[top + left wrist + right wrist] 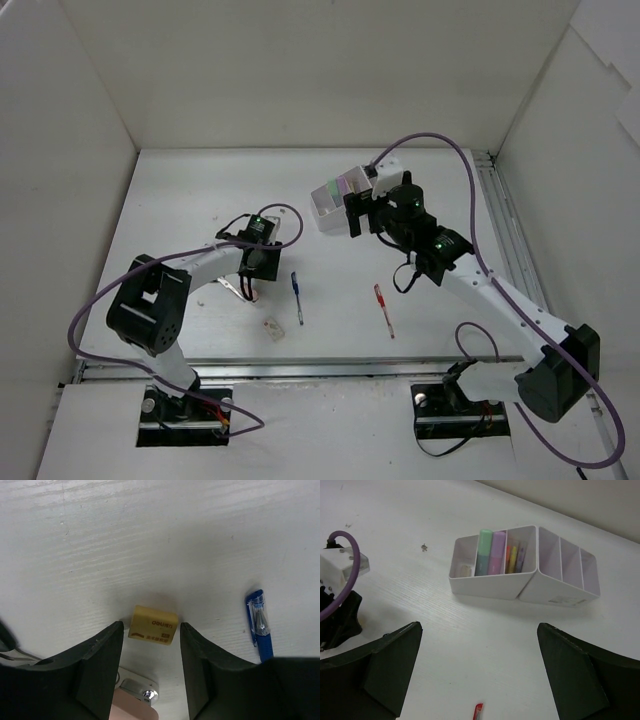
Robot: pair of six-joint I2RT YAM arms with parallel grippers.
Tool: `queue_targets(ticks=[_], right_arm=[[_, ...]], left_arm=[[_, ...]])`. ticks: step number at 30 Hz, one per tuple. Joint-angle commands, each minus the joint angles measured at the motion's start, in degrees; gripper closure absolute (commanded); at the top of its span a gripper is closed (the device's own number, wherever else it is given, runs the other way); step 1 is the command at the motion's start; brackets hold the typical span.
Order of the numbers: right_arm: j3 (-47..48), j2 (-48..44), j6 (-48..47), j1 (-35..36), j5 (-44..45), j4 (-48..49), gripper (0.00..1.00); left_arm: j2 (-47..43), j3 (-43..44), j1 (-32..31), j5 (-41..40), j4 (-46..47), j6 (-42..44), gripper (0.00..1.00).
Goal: Sort the stationery into containers
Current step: Pick up the stationery from the center of the board, then place the stationery in the storage box.
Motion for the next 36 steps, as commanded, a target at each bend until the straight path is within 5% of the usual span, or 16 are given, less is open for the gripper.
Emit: queue_targets(ticks=[1, 7, 15, 27, 36], right_arm=[[-1.4, -6.0, 2.7, -0.8, 5.8, 3.8, 0.02], [-4.9, -10.9, 3.1, -1.0, 8.3, 3.6, 0.02], [-11.4, -16.0, 4.3, -1.7, 13.6, 6.0, 0.02], [-18.7, -25.0, 11.6, -4.8, 24.0, 1.8, 0.02], [-18.3, -26.9, 10.5, -6.0, 25.7, -1.0, 0.02]], left_arm=[[0.3, 0.9, -0.3, -3.9, -1.8, -2.2, 0.56], [0.1, 3.0, -1.6, -3.9, -1.7, -1.1, 0.78], [-0.5, 13.2, -2.2, -2.8, -1.3, 5.9, 0.93], [17.1, 49.3, -2.2, 12.9, 0.2, 23.2, 0.9], [24.2, 55.7, -2.2, 21.0, -0.3, 29.5, 0.73]])
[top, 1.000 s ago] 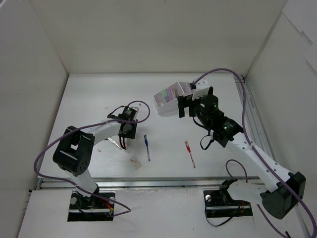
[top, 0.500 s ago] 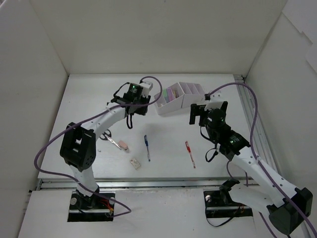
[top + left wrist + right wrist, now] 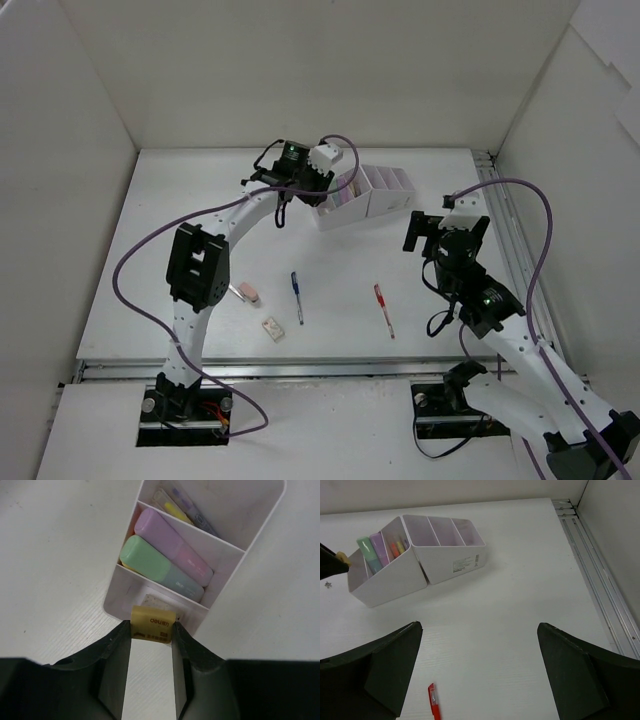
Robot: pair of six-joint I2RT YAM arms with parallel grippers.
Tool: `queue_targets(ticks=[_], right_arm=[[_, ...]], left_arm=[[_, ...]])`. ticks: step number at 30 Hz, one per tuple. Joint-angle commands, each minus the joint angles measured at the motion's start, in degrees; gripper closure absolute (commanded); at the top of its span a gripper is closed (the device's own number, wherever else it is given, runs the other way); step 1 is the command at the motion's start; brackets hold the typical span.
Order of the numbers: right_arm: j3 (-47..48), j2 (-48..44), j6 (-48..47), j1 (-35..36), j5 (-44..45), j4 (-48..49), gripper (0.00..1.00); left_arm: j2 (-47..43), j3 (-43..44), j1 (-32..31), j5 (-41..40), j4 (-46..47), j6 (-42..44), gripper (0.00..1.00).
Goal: Sort the stationery into containers
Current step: Place the stationery in the storage box.
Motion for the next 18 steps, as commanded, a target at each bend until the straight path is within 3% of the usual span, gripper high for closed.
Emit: queue_targets(ticks=[1, 5, 6, 10, 13, 18], right_arm=[[1.4, -0.3, 0.5, -0.7, 3.1, 1.4, 0.02], [1.6, 0.2, 0.5, -1.0, 2.5, 1.1, 0.02], [1.8, 0.2, 0.5, -1.0, 2.1, 1.0, 0.02], [2.2, 0.9, -1.0, -1.0, -1.5, 0.7, 0.02], [2.7, 1.7, -1.6, -1.0, -7.1, 0.4, 0.02], [4.5, 6.4, -3.4, 0.8, -17.9, 0.4, 0.02]], left_arm=[[-0.3, 4.2, -0.3, 3.7, -0.1, 3.8, 0.72], [1.1, 5.6, -0.3, 2.2, -1.4, 3.5, 0.5], [1.0, 5.5, -0.3, 2.1, -1.6, 3.3, 0.36], [-2.1, 3.1, -0.3, 2.2, -0.6, 3.3, 0.23], [-6.0, -0.1, -0.3, 1.0, 1.2, 2.6, 0.01], [-17.7, -10.7, 0.2, -4.7, 4.2, -4.5, 0.01]])
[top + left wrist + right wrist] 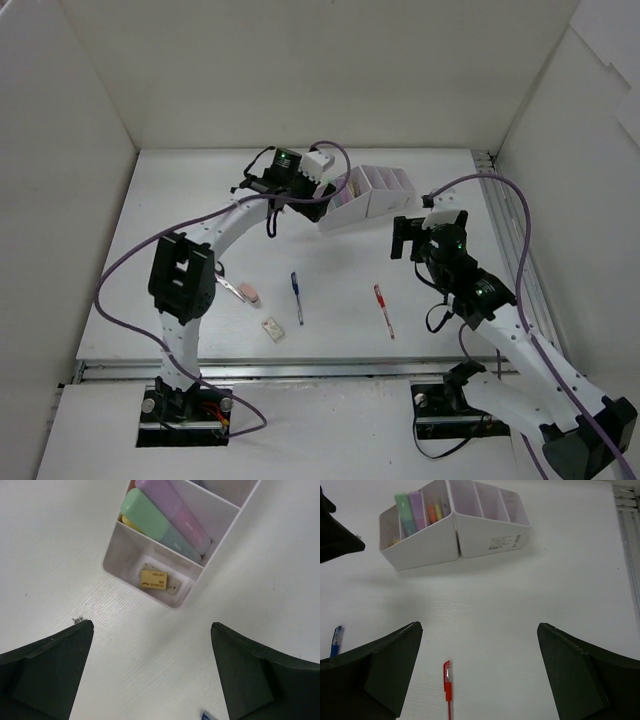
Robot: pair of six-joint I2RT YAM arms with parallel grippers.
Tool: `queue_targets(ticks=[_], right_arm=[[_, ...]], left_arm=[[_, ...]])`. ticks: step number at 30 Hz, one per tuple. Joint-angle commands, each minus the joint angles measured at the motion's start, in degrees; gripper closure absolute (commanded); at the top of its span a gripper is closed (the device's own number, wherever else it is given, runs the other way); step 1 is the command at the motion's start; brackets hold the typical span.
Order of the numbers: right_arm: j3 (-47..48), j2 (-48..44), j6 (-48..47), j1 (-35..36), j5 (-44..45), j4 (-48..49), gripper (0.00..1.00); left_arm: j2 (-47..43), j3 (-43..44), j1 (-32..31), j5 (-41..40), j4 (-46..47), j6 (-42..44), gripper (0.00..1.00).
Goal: Sort the stationery into containers
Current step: Place the stationery in the storage box, then pick up the pen from the center of the board.
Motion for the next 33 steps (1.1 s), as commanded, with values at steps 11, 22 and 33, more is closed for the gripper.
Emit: queue_targets(ticks=[11, 22, 33], right_arm=[[10.8, 29.7, -0.7, 22.5, -12.8, 5.9, 0.02], [20.7, 50.1, 9.2, 29.4, -1.7, 7.5, 0.02], [29.5, 63.0, 11.6, 30.8, 2.3, 4.1, 0.38]], left_arm=[[-43.6, -37.7, 3.6, -28.3, -2.1, -33.4, 0.01], [-59.4, -55.8, 6.8, -32.8, -10.6, -49.5, 0.01], [-64.8, -59.2, 7.9, -34.5, -12.2, -50.4, 0.01]])
